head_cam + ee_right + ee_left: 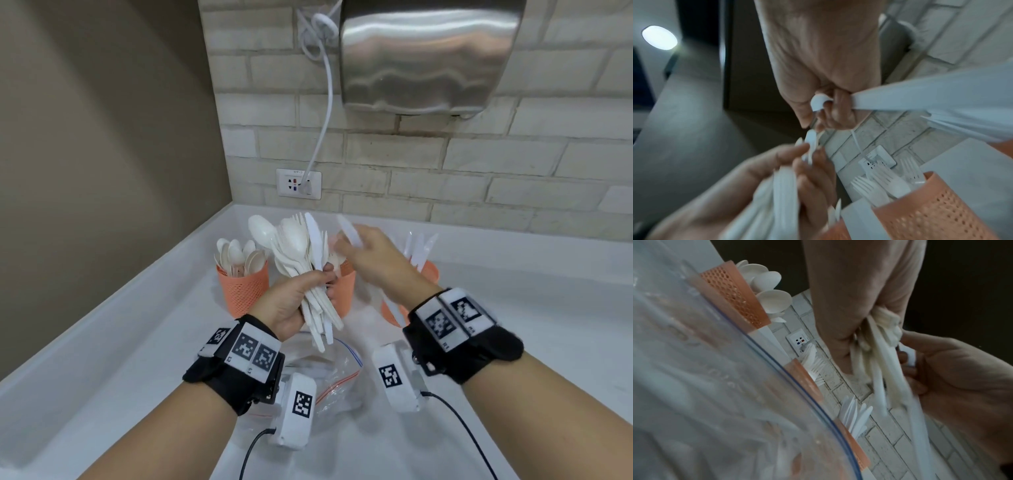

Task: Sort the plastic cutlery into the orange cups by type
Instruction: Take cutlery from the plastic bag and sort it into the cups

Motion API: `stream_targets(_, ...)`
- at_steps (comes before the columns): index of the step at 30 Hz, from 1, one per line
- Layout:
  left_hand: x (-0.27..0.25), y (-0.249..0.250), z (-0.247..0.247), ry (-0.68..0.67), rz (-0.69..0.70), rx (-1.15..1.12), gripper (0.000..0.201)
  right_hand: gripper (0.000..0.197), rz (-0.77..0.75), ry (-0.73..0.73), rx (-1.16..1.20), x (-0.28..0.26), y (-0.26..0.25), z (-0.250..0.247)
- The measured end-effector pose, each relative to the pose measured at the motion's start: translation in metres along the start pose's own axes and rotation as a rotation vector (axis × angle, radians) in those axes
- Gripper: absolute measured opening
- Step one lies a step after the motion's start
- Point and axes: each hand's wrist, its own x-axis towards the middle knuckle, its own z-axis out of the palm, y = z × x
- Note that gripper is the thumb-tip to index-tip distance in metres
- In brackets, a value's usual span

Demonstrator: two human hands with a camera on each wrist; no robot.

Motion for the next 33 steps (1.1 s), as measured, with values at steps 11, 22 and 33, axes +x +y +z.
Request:
stream_targets(11, -0.002, -0.006, 0.011, -0.098, 0.098, 0.117, 0.028, 0.025, 0.036, 0.016, -0.292, -0.006, 0.009, 0.013)
stream_targets(22, 0.010, -0.010, 0.011, 0.025, -0.022, 0.063, 0.012, 0.018, 0.211, 0.073, 0.120, -0.002, 0.018, 0.008)
stream_targets(33, 0.010, -0.008, 0.004, -0.033, -0.059, 0.011, 0.016, 0.014, -0.229, 0.519, 0.002, 0.019, 0.026, -0.061)
